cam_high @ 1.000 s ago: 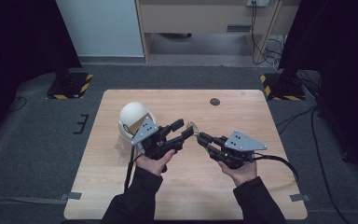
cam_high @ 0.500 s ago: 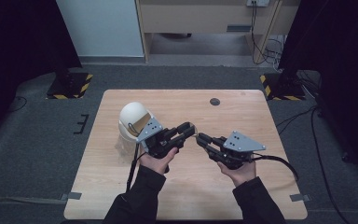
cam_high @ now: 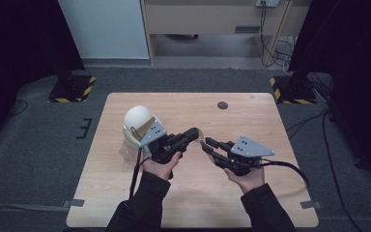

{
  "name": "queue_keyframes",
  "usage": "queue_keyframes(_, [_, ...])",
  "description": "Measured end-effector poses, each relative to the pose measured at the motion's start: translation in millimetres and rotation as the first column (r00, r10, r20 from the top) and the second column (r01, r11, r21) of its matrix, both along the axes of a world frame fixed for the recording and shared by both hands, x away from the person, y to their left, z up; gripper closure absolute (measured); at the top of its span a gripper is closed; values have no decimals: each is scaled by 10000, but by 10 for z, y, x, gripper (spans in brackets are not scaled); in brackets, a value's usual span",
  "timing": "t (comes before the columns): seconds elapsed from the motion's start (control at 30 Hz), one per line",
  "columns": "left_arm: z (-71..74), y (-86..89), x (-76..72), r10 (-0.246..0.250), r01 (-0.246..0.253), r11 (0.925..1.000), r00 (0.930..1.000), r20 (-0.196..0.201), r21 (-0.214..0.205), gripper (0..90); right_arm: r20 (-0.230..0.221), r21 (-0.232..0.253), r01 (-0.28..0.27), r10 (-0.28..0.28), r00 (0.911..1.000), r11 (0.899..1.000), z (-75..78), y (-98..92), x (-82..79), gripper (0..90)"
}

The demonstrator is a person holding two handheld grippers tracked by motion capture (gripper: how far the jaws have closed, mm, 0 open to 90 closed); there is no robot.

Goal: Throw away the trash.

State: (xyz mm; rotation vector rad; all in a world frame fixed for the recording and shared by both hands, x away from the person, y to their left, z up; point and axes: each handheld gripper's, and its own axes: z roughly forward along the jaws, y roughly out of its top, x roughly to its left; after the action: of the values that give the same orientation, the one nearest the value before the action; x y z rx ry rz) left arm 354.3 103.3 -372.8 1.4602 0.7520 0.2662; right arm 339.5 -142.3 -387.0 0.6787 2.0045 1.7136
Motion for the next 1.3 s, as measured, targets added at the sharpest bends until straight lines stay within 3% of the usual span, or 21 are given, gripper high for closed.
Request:
queue_keyframes(0.23, [43, 306, -28, 569, -586, 9976, 9974, 440, 377, 840, -132, 359, 538, -534, 9985, 9979, 13, -135, 36, 507])
queue_keyframes(0.27, [54, 444, -39, 828, -851, 9955, 9950, 560, 406, 840, -245, 270, 731, -725, 9971, 9970, -6, -174, 55, 481])
queue_keyframes(0.3, [54, 444, -39, 828, -851, 9955, 9950, 560, 406, 840, -245, 270, 731, -725, 9971, 9970, -6, -174, 55, 481])
queue_keyframes(0.33, [76, 581, -36, 1099, -1132, 9923, 9918, 658, 496, 840, -347, 83, 1024, -1020, 9942, 9947, -59, -247, 83, 449])
queue_keyframes(0.5, [126, 926, -59, 1721, -1797, 9810, 9801, 992, 737, 839, -817, -491, 1749, -1785, 9805, 9834, -291, -453, 114, 357])
queue_keyframes(0.67, [136, 1164, -16, 2285, -2374, 9688, 9668, 1143, 716, 839, -1551, -1116, 2632, -2784, 9479, 9583, -603, -709, 161, 299])
queue_keyframes(0.7, [136, 1164, -16, 2285, -2374, 9688, 9668, 1143, 716, 839, -1551, -1116, 2632, -2784, 9479, 9583, -603, -709, 161, 299])
queue_keyframes(0.73, [146, 1198, 21, 2429, -2542, 9638, 9614, 1292, 799, 839, -1880, -1366, 2960, -3181, 9292, 9454, -742, -792, 197, 297])
queue_keyframes(0.9, [170, 1206, 126, 2636, -2810, 9548, 9512, 1605, 971, 839, -2424, -2320, 3283, -3813, 8921, 9156, -1010, -866, 290, 269])
queue_keyframes(1.07, [189, 1200, 169, 2722, -2975, 9474, 9429, 1921, 1180, 839, -3012, -3388, 3388, -4423, 8448, 8777, -1239, -911, 372, 227])
queue_keyframes(1.13, [184, 1216, 174, 2792, -3059, 9443, 9400, 1959, 1218, 840, -3106, -3697, 3332, -4533, 8355, 8674, -1289, -911, 388, 219])
queue_keyframes(1.23, [175, 1242, 181, 2905, -3165, 9414, 9366, 1959, 1169, 839, -3167, -3978, 3186, -4547, 8324, 8604, -1330, -905, 404, 203])
queue_keyframes(1.3, [167, 1276, 195, 3058, -3347, 9339, 9300, 2041, 1257, 839, -3226, -4275, 3058, -4596, 8275, 8507, -1371, -887, 418, 187])
